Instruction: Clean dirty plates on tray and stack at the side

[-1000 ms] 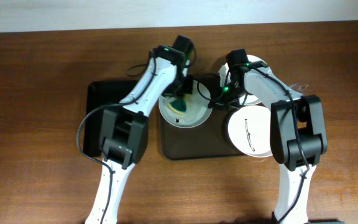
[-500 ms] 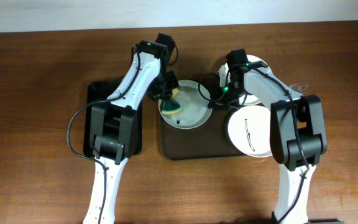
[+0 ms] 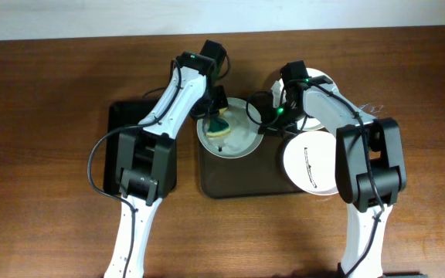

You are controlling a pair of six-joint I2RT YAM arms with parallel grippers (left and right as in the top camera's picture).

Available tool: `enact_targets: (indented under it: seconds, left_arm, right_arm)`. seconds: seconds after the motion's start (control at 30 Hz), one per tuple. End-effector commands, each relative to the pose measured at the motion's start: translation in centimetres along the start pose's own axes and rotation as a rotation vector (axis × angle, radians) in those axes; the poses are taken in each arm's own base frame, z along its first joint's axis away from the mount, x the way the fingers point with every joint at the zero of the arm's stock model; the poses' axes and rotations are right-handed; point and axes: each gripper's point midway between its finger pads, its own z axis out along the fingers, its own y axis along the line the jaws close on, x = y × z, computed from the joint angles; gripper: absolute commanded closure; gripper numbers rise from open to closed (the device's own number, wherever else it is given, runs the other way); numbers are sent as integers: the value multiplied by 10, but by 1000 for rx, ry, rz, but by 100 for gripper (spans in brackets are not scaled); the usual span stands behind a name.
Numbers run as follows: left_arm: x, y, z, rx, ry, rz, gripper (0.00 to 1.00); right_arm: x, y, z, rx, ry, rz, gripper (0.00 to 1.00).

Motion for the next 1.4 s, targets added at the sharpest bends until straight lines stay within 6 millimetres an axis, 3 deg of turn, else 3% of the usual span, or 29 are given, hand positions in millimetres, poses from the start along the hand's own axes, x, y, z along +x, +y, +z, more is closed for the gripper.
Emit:
enact_targets:
  seconds: [0.0,0.07,0.1,0.17,0.27,0.33,0.43,0.5,0.63,0.73,0.8,1.07,1.17,1.37]
  left_arm:
    - [11,20,1,-71,55,38,100]
    - [47,-4,-3,65,213,149,100]
    - [66,-26,-8,187,289,225,100]
    - [73,-43,-11,262,304,263,100]
    - [45,-55,-6,280,177,265,100]
    - [3,-37,0,163,7,196,100]
    - [-28,-16,-7,83,-95,162,100]
    - [-37,-9,-31,91,-100,137,100]
    - [-56,35,-142,109,-167,39,100]
    - [-59,67,-193,120,-232,-9,100]
    - [-65,70,-215,206,-273,41,100]
    - [-69,80,-220,228,-279,50,100]
    - [-69,80,-220,228,-279,50,100]
    - [-68,78,-220,229,-278,54,100]
  right_arm:
    - [10,-8,11,34,32,10,96]
    - [10,-8,11,34,32,10,96]
    - [10,-8,11,34,32,10,96]
    - [10,-8,11,34,32,10,96]
    - [10,-8,11,34,32,10,96]
    - [10,-8,11,34,32,10,96]
    - [9,-8,11,33,29,8,96]
    - [9,-8,11,33,28,8,96]
    - [9,-5,5,32,24,6,96]
    - [6,0,-19,72,-21,-11,96]
    - [5,-1,-49,171,-82,-30,96]
    - [29,15,-170,743,-444,-92,96]
    - [38,26,-182,924,-536,-136,96]
    - [47,73,-211,1179,-767,-333,96]
